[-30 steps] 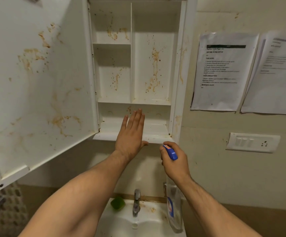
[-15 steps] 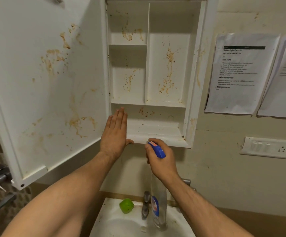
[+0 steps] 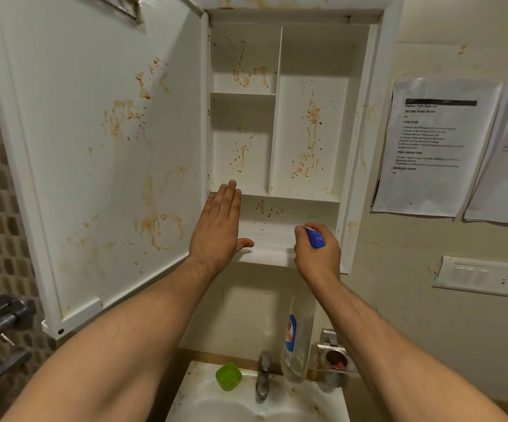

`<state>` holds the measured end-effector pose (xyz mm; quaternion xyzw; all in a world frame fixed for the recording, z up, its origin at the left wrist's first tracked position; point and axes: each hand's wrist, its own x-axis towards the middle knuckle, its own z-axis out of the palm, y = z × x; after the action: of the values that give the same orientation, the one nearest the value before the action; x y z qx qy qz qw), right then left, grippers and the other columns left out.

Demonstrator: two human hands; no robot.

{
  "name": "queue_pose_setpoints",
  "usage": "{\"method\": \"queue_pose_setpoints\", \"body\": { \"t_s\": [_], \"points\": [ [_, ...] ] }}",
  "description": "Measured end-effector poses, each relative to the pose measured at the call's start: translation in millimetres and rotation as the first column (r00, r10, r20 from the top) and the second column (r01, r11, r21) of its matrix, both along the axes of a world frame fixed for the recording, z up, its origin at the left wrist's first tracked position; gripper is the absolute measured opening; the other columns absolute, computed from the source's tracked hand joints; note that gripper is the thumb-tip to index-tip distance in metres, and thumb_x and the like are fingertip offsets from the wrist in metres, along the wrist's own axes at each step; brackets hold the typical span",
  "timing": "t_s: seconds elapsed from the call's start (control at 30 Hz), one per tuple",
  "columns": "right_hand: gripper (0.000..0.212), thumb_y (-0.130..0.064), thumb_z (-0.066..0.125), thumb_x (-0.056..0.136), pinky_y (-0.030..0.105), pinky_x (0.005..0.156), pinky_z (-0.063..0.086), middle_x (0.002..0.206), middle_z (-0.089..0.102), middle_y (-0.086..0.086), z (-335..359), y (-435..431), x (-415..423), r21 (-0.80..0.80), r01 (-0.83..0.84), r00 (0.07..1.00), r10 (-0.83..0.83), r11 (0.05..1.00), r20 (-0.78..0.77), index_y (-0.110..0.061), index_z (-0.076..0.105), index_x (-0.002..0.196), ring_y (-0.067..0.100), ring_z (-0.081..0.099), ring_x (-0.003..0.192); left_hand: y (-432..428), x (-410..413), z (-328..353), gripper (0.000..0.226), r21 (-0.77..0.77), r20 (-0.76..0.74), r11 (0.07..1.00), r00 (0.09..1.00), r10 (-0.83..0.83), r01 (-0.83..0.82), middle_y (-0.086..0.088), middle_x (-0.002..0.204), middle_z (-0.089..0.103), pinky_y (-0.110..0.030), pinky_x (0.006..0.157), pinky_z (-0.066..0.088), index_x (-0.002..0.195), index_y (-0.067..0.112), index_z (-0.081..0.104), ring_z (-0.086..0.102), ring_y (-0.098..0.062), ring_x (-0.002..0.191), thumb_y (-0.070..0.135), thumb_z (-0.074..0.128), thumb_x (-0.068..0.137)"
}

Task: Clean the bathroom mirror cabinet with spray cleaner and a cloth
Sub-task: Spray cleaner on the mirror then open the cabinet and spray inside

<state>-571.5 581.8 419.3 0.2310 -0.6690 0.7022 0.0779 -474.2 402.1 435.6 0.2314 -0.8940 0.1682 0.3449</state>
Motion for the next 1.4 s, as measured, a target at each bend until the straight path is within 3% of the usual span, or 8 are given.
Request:
{"method": "queue_pose_setpoints", "body": {
  "t_s": [0.13, 0.37, 0.57, 0.77, 0.87, 1.0, 1.17, 1.4],
  "points": [
    [0.034, -0.034, 0.064, 0.101, 0.044, 0.095, 0.060, 0.120, 0.064, 0.006, -1, -2, 5, 0.064, -0.055, 0.997, 0.058, 0.996, -0.042, -0.020, 0.058, 0.132, 0.028, 0.068, 0.105, -4, -1, -2, 0.124, 0.006, 0.011, 1.000, 1.000, 0.014, -0.014, -0.013, 0.173, -0.014, -0.038, 0.125, -0.014, 0.163, 0.005, -0.006, -0.008, -0.028, 0.161, 0.076, 0.060, 0.085],
    [0.021, -0.032, 0.068, 0.098, 0.049, 0.091, 0.061, 0.110, 0.067, 0.005, -12, 4, 4, 0.120, -0.107, 0.994, 0.107, 0.987, 0.004, -0.024, 0.064, 0.118, 0.027, 0.068, 0.099, -7, -1, -6, 0.121, -0.007, 0.008, 1.000, 1.000, 0.004, -0.004, -0.013, 0.172, -0.016, -0.040, 0.126, -0.013, 0.163, 0.006, -0.008, -0.010, -0.028, 0.161, 0.082, 0.048, 0.088],
    [0.028, -0.031, 0.062, 0.103, 0.018, 0.065, 0.047, 0.108, 0.066, 0.007, -4, 35, -26, 0.091, 0.151, 0.988, -0.146, 0.984, -0.058, -0.017, 0.059, 0.127, 0.011, 0.061, 0.081, -12, 3, -6, 0.110, 0.001, -0.020, 1.000, 0.999, -0.030, 0.030, -0.012, 0.173, -0.013, -0.041, 0.128, -0.009, 0.163, 0.006, -0.005, -0.007, -0.028, 0.161, 0.077, 0.042, 0.094],
    [0.025, -0.030, 0.064, 0.101, 0.022, 0.067, 0.059, 0.105, 0.068, 0.008, 8, 29, -5, 0.075, -0.093, 0.994, 0.098, 0.993, -0.058, -0.021, 0.060, 0.124, 0.017, 0.070, 0.086, -8, -1, -1, 0.085, 0.017, -0.090, 0.996, 0.992, -0.089, 0.091, -0.012, 0.173, -0.010, -0.040, 0.129, -0.006, 0.165, 0.006, -0.001, -0.006, -0.027, 0.161, 0.053, 0.036, 0.104],
    [0.028, -0.033, 0.064, 0.100, 0.030, 0.082, 0.061, 0.106, 0.067, 0.001, 32, 25, 5, 0.022, -0.093, 0.986, 0.095, 0.995, -0.137, -0.023, 0.058, 0.126, 0.013, 0.072, 0.087, -7, -7, 13, 0.083, -0.023, -0.106, 0.995, 0.989, -0.103, 0.101, -0.012, 0.173, -0.012, -0.039, 0.127, -0.011, 0.165, 0.006, -0.001, -0.007, -0.026, 0.161, 0.050, 0.035, 0.104],
    [0.028, -0.034, 0.068, 0.099, 0.022, 0.074, 0.060, 0.103, 0.069, -0.003, 86, 20, -3, -0.095, -0.075, 0.976, 0.053, 0.993, -0.213, -0.022, 0.062, 0.124, 0.012, 0.074, 0.081, -3, -22, 62, 0.090, -0.112, -0.172, 0.984, 0.973, -0.153, 0.135, -0.013, 0.173, -0.011, -0.039, 0.125, -0.012, 0.164, 0.005, -0.001, -0.005, -0.027, 0.161, 0.049, 0.047, 0.101],
    [0.007, -0.036, 0.067, 0.098, 0.041, 0.073, 0.064, 0.086, 0.069, 0.000, 139, 18, -17, -0.052, 0.023, 0.934, -0.040, 0.998, -0.356, -0.036, 0.063, 0.093, 0.024, 0.070, 0.078, 7, -42, 110, 0.109, -0.163, -0.172, 0.980, 0.975, -0.141, 0.113, -0.013, 0.172, -0.018, -0.041, 0.124, -0.014, 0.163, 0.006, -0.010, -0.012, -0.027, 0.160, 0.054, 0.062, 0.095],
    [0.027, -0.035, 0.063, 0.102, 0.020, 0.068, 0.060, 0.091, 0.065, -0.004, 208, 28, -27, -0.087, 0.133, 0.847, -0.159, 0.987, -0.508, -0.017, 0.062, 0.122, 0.011, 0.067, 0.076, 17, -61, 150, 0.140, -0.141, -0.060, 0.989, 0.997, -0.055, 0.046, -0.017, 0.166, -0.033, -0.050, 0.129, -0.007, 0.157, 0.003, -0.026, -0.026, -0.033, 0.156, 0.058, 0.078, 0.082]
  ]
}}
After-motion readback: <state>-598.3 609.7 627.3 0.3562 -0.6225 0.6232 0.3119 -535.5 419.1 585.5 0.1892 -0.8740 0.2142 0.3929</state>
